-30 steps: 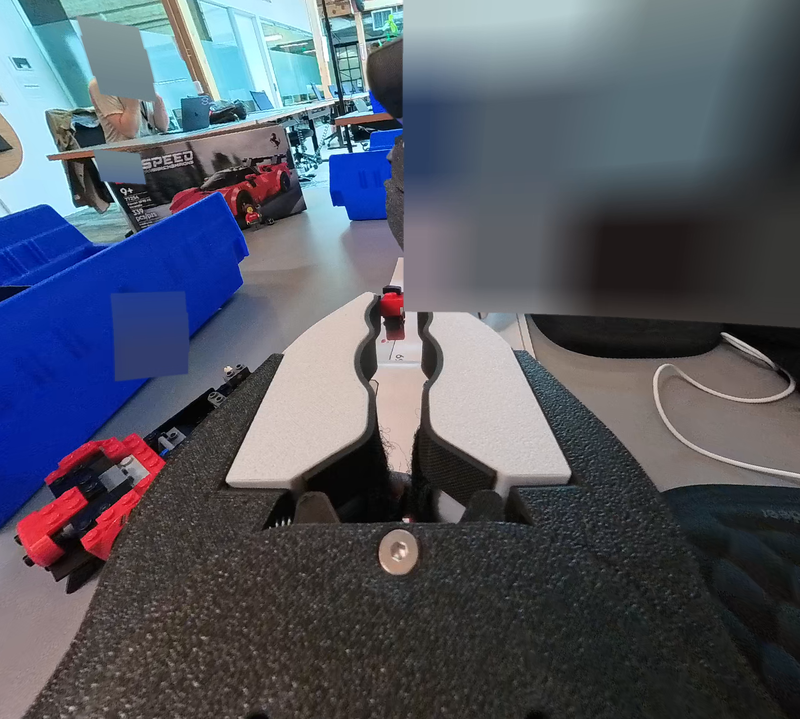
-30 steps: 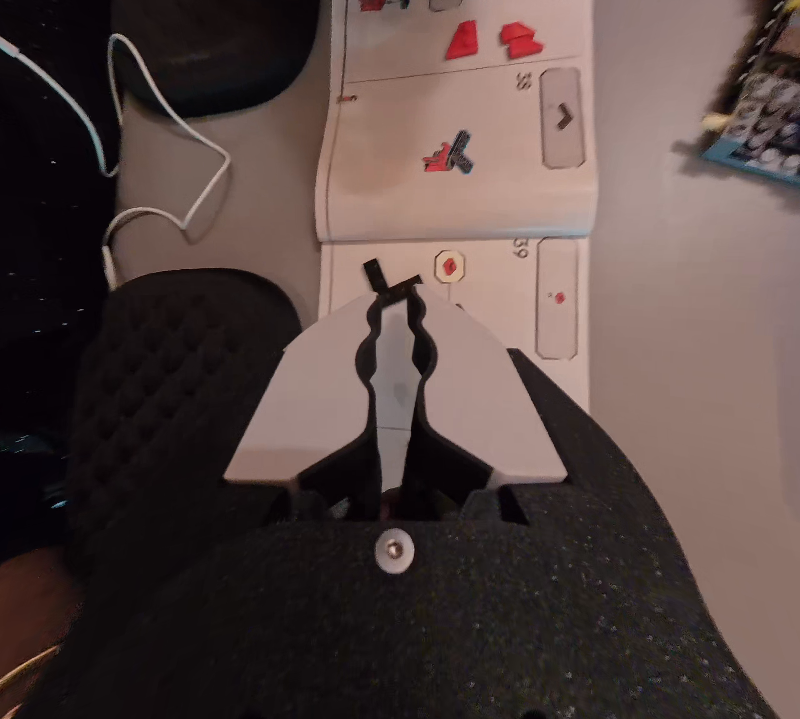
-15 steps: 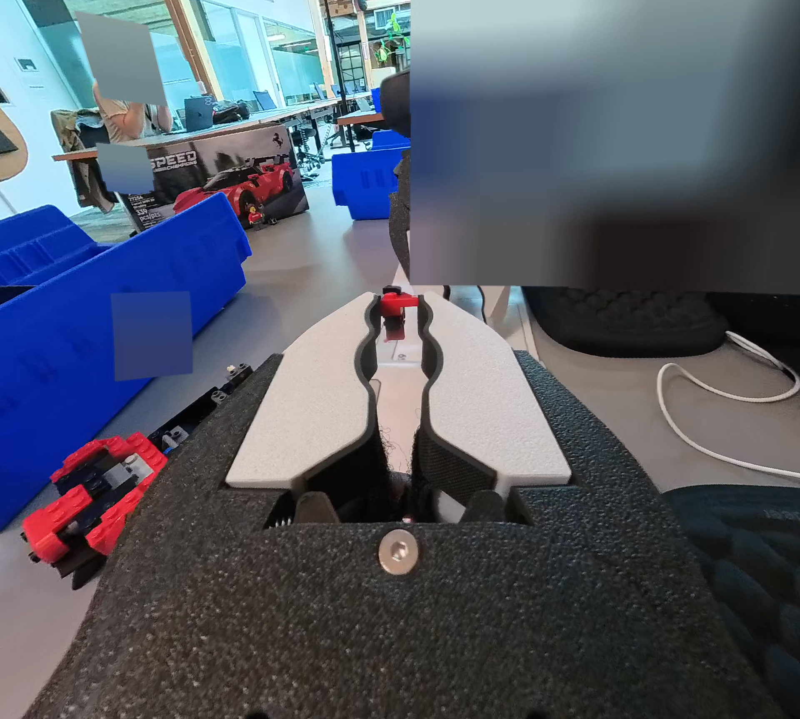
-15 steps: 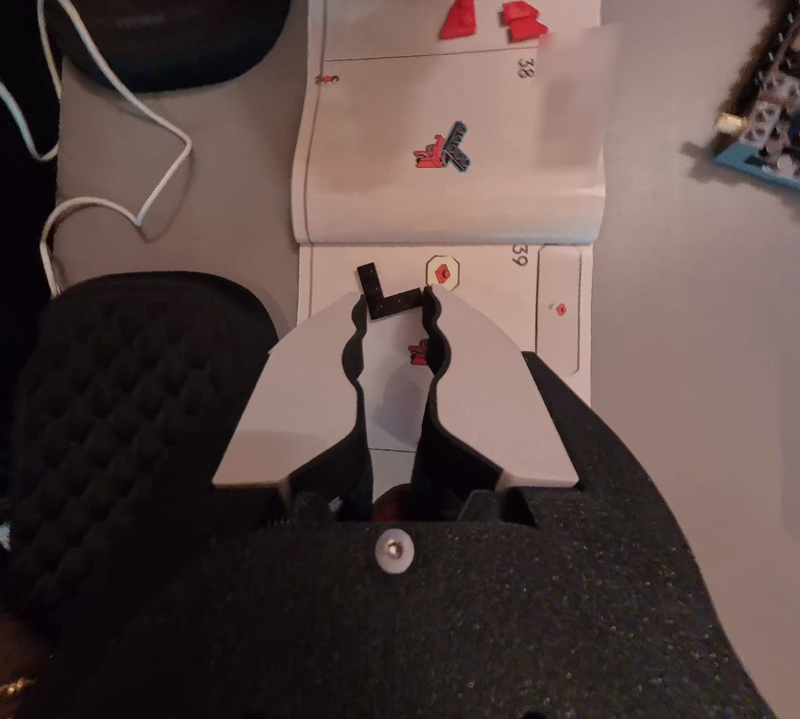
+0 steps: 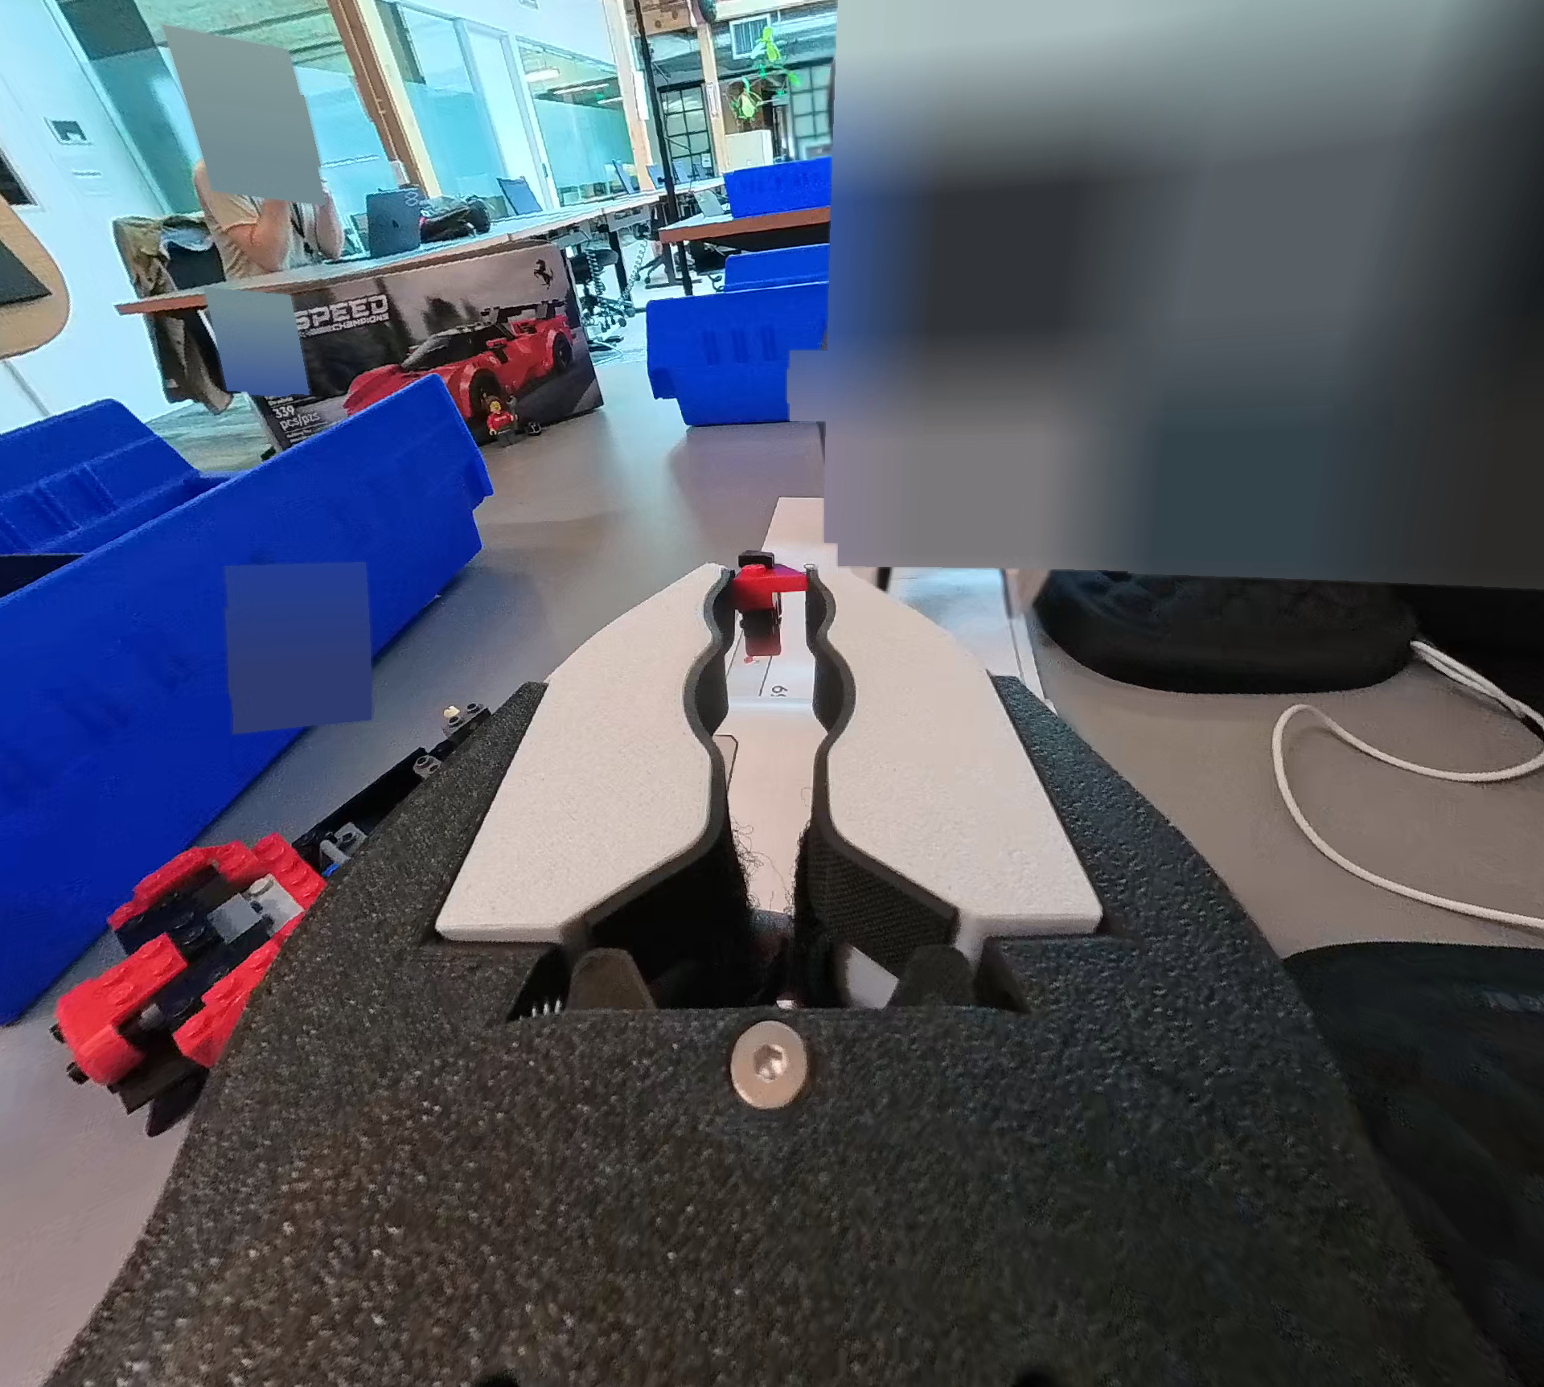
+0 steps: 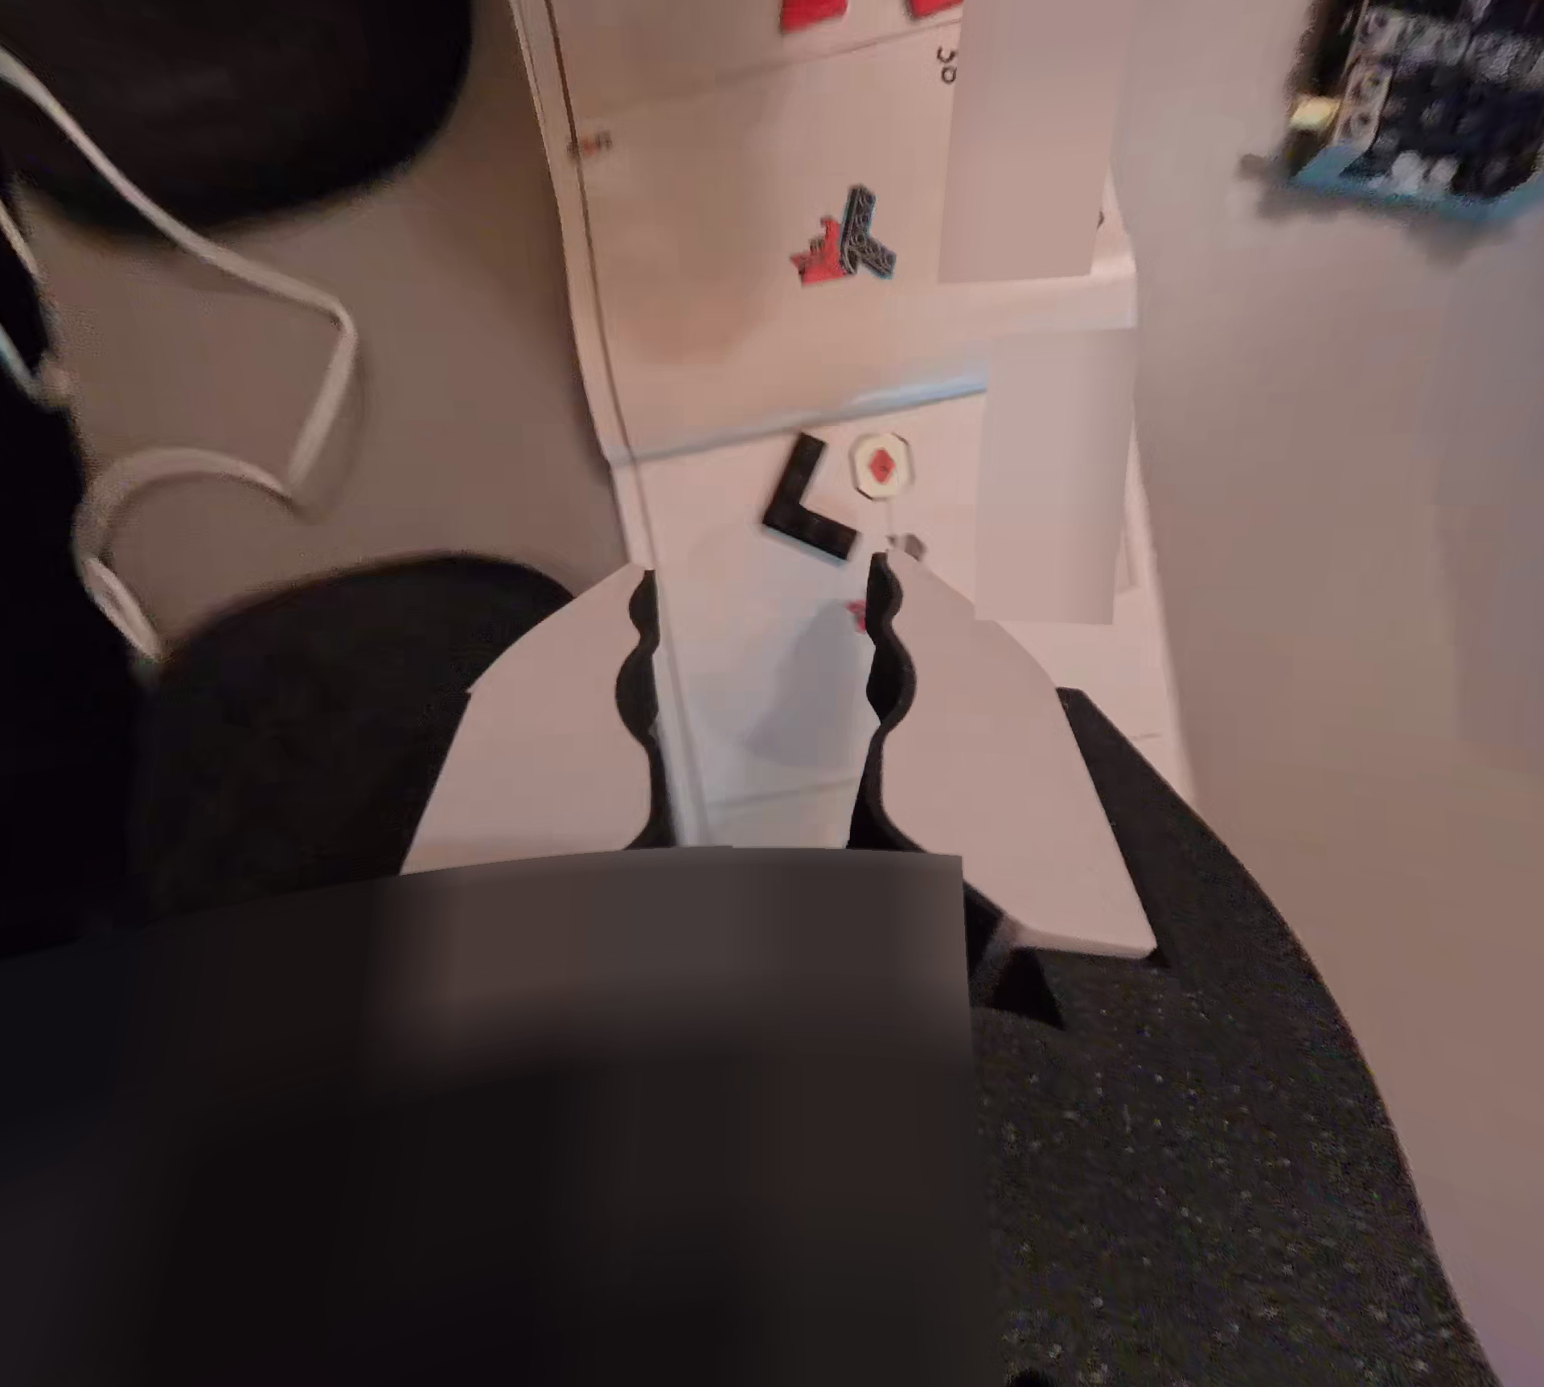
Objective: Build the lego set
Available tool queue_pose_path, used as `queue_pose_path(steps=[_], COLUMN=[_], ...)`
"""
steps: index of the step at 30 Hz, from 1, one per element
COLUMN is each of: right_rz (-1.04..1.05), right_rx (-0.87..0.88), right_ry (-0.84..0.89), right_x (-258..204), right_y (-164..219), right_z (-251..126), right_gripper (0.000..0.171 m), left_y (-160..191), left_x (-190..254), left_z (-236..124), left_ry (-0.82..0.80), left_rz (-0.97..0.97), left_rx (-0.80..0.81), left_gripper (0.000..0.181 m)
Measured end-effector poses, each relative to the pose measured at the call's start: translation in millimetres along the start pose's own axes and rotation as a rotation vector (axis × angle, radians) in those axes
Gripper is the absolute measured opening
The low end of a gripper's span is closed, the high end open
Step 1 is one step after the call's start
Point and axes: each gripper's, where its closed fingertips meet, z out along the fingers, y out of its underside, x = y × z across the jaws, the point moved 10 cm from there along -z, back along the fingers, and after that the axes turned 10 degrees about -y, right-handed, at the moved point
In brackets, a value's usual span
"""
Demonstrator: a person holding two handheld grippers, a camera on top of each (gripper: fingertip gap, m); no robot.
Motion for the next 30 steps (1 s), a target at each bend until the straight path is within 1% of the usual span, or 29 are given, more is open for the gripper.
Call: queue_pose_path(steps=[1, 2, 5, 9, 11, 12, 14, 17, 20, 24, 26, 28, 30], right_rz=[-0.074, -0.132, -0.310, -0.513, -0.547, -0.553, -0.543, -0.551, -0.550, -0.666, -0.751, -0.819, -0.865], right_rx=[-0.056, -0.104, -0.170, -0.306, -0.338, -0.352, -0.364, -0.355, -0.243, -0.044, 0.022, -0.001, -0.074], right_ry=[0.030, 0.027, -0.101, -0.122, -0.154, -0.185, -0.205, -0.223, -0.232, -0.179, -0.195, -0.223, -0.231], right_x=[4.8, 9.7, 15.3, 20.6, 22.0, 22.0, 22.6, 22.8, 21.3, 10.8, 0.4, -8.3, -12.6], right_y=[-0.4, -2.7, -13.8, -24.7, -28.4, -29.6, -31.1, -31.0, -44.8, -87.2, -111.1, -129.4, -140.5], right_z=[-3.2, -4.7, 2.8, 12.8, 18.5, 20.3, 21.2, 17.0, -8.0, -57.5, -70.3, -68.7, -60.0], right_gripper=[0.046, 0.038, 0.020, 0.017, 0.017, 0.011, 0.009, 0.008, 0.008, 0.008, 0.009, 0.008, 0.008], left_y=[0.0, 0.0, -0.3, -0.8, -1.5, -1.8, -2.7, -4.3, -5.3, -6.1, -6.6, -8.6, -11.5], left_x=[0.1, 0.2, 0.9, 3.8, 4.9, 5.3, 6.0, 6.0, 5.8, 8.5, 10.2, 11.3, 11.3], left_z=[0.0, 0.1, -0.1, 0.3, 0.1, 0.0, -0.7, -2.1, -3.3, -3.0, -2.7, -3.7, -5.5], left_ry=[0.000, -0.001, 0.007, 0.043, 0.065, 0.079, 0.109, 0.174, 0.244, 0.368, 0.414, 0.448, 0.482], left_rz=[0.002, 0.005, 0.008, 0.016, 0.013, 0.009, -0.011, -0.073, -0.141, -0.229, -0.251, -0.270, -0.305], left_rx=[-0.001, -0.003, 0.001, 0.009, 0.019, 0.026, 0.046, 0.085, 0.117, 0.132, 0.133, 0.155, 0.191], left_gripper=[0.015, 0.015, 0.015, 0.015, 0.015, 0.015, 0.015, 0.015, 0.015, 0.015, 0.015, 0.015, 0.015])
